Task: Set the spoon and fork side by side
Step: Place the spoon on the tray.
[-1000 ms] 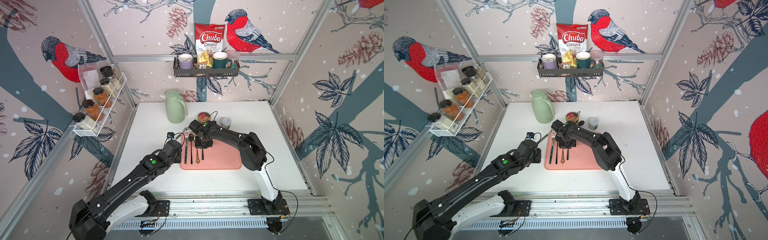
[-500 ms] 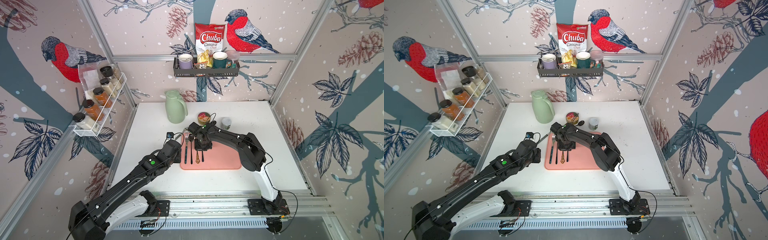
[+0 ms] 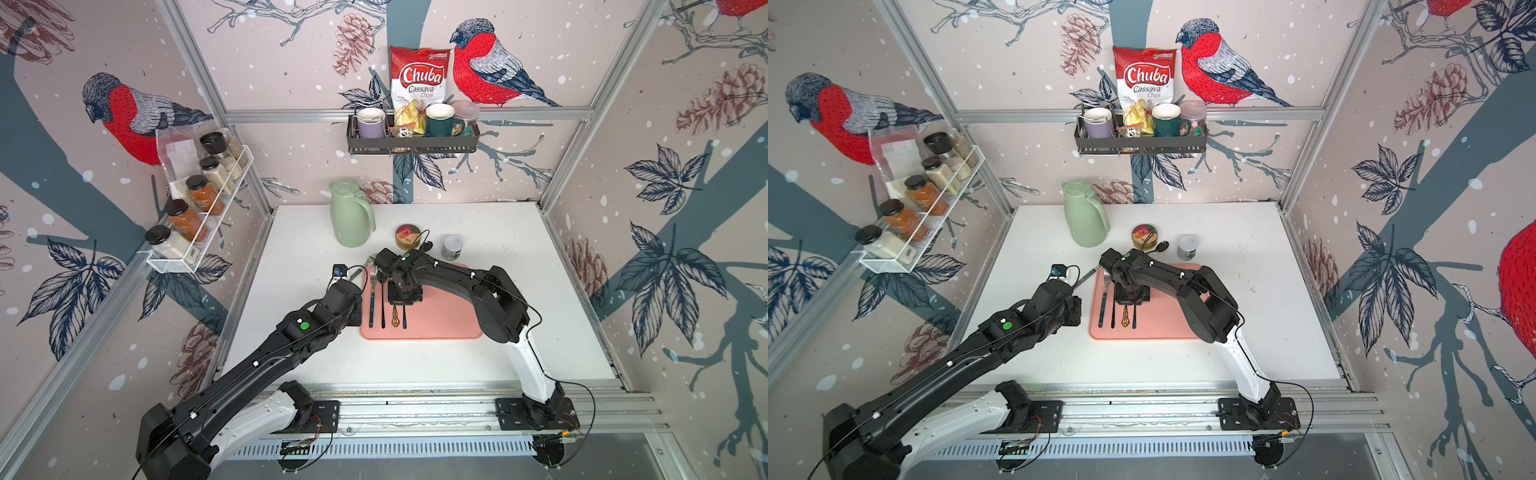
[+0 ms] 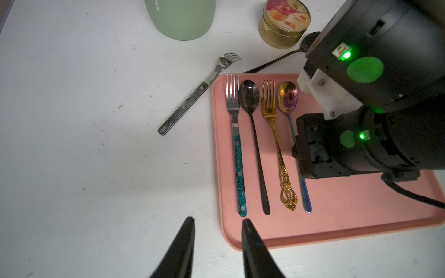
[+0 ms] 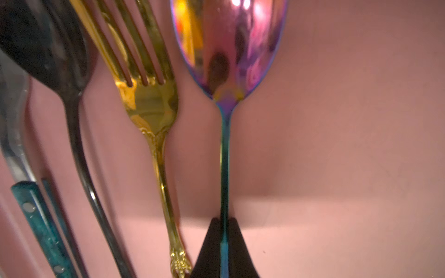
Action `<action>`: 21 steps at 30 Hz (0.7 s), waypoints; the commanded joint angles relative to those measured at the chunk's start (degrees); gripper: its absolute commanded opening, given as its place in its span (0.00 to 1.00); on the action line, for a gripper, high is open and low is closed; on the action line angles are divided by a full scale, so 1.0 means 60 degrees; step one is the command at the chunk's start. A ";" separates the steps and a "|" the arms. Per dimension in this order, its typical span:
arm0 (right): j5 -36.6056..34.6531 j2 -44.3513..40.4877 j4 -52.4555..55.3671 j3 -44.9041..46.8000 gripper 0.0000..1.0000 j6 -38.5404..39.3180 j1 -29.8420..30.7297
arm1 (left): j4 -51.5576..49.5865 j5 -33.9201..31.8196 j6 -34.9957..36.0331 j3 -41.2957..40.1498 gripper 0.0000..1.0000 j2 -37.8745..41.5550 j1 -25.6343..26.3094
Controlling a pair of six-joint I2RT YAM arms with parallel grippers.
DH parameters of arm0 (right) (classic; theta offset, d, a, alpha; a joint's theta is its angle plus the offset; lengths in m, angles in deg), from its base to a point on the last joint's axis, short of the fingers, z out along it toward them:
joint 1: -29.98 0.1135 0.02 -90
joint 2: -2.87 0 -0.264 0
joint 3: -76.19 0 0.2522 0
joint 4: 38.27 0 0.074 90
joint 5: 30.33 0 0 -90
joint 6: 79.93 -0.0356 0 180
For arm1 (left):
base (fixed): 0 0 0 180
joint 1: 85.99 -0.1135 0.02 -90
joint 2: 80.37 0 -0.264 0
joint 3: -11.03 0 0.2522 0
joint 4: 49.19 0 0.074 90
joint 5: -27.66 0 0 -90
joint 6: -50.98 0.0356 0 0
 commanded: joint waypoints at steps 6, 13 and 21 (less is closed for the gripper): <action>-0.0081 -0.0004 0.0157 -0.0031 0.19 0.0008 0.0040 | 0.0033 -0.0017 -0.0002 -0.0003 0.35 0.0053 -0.0021; -0.0602 -0.0553 0.0457 -0.0074 0.47 0.0125 0.0058 | 0.0044 -0.0047 0.0019 0.0025 0.35 0.0017 -0.0021; -0.1241 -0.1736 0.0744 0.0115 0.50 0.0224 0.0077 | 0.0020 -0.0214 0.0192 0.0167 0.35 -0.0119 -0.0063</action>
